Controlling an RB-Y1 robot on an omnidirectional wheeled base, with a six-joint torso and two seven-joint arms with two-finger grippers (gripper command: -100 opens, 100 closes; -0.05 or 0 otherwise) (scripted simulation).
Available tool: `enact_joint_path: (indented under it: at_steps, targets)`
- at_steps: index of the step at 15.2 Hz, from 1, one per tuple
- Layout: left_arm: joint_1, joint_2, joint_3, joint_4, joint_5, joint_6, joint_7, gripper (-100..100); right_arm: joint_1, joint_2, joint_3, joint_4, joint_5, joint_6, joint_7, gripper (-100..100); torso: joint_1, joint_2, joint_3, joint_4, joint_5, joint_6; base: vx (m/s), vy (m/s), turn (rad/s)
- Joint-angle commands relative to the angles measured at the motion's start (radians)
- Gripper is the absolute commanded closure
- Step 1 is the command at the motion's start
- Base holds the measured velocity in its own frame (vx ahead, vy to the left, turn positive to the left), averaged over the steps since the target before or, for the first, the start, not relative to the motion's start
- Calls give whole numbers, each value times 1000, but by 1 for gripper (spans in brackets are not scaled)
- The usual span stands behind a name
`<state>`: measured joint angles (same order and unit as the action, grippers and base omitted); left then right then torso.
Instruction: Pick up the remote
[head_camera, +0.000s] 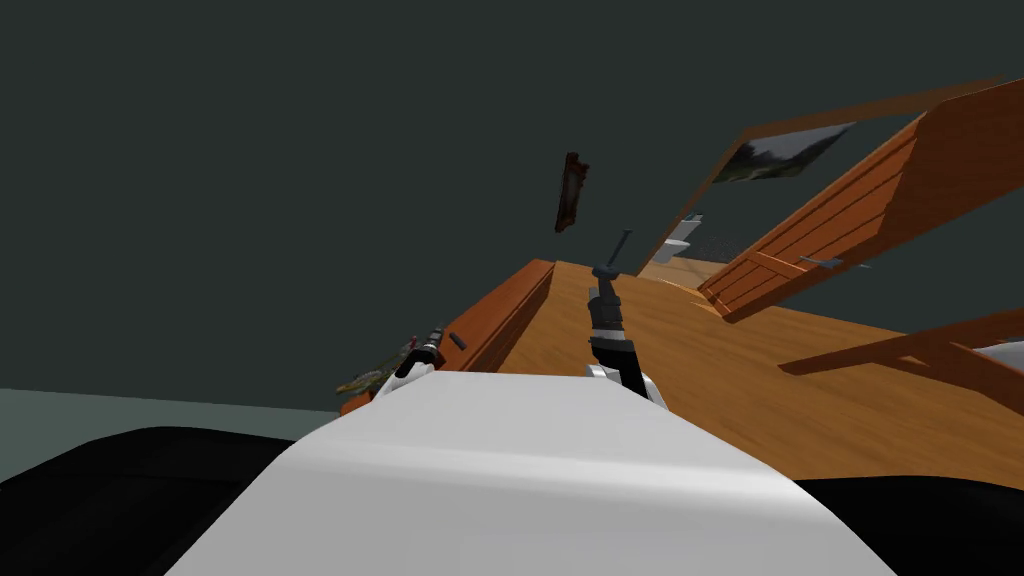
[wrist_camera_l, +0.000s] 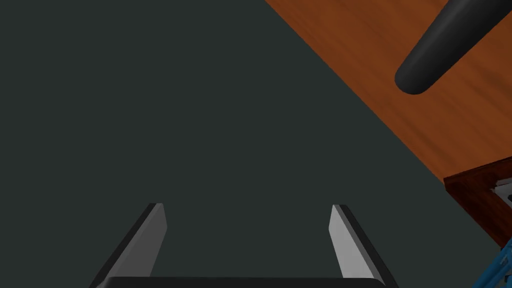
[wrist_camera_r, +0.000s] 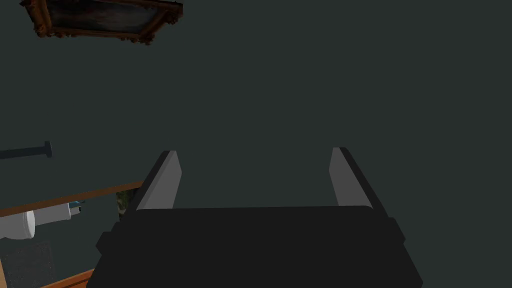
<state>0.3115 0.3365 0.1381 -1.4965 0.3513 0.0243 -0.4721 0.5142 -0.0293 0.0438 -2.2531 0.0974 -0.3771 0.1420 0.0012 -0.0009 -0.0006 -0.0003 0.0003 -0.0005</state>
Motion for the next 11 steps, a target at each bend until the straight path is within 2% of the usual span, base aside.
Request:
enact_joint_path:
  at_steps: [1, 2, 3, 4, 6, 7, 8, 11]
  targets:
    - [-14, 16, 18, 50, 24, 50, -36, -100, 0, 0, 0, 0, 0, 0, 0, 0, 0, 0, 0, 0, 0, 0, 5, 3, -201]
    - [-14, 16, 18, 60, 24, 63, -36, -100, 0, 0, 0, 0, 0, 0, 0, 0, 0, 0, 0, 0, 0, 1, 6, 7, -312]
    - [-29, 37, 32, 94, 49, 87, -66, -100, 0, 0, 0, 0, 0, 0, 0, 0, 0, 0, 0, 0, 0, 1, 9, 14, -384]
    - [-29, 37, 32, 108, 49, 108, -66, -100, 0, 0, 0, 0, 0, 0, 0, 0, 0, 0, 0, 0, 0, 1, 9, 25, -301]
    - [-29, 37, 32, 123, 49, 110, -66, -100, 0, 0, 0, 0, 0, 0, 0, 0, 1, 0, 0, 0, 0, 0, 4, 18, -37]
    - [-44, 57, 46, 159, 75, 157, -97, -100, 0, 0, 0, 0, 0, 0, 0, 0, 0, 0, 0, 0, 0, 0, 6, 5, -255]
    - [-44, 57, 46, 181, 75, 158, -97, -100, 0, 0, 0, 0, 0, 0, 0, 0, 0, 0, 0, 0, 0, 1, 6, 14, -285]
    - [-44, 57, 46, 187, 75, 158, -97, -100, 0, 0, 0, 0, 0, 0, 0, 0, 0, 0, 0, 0, 0, 0, 3, 9, -18]
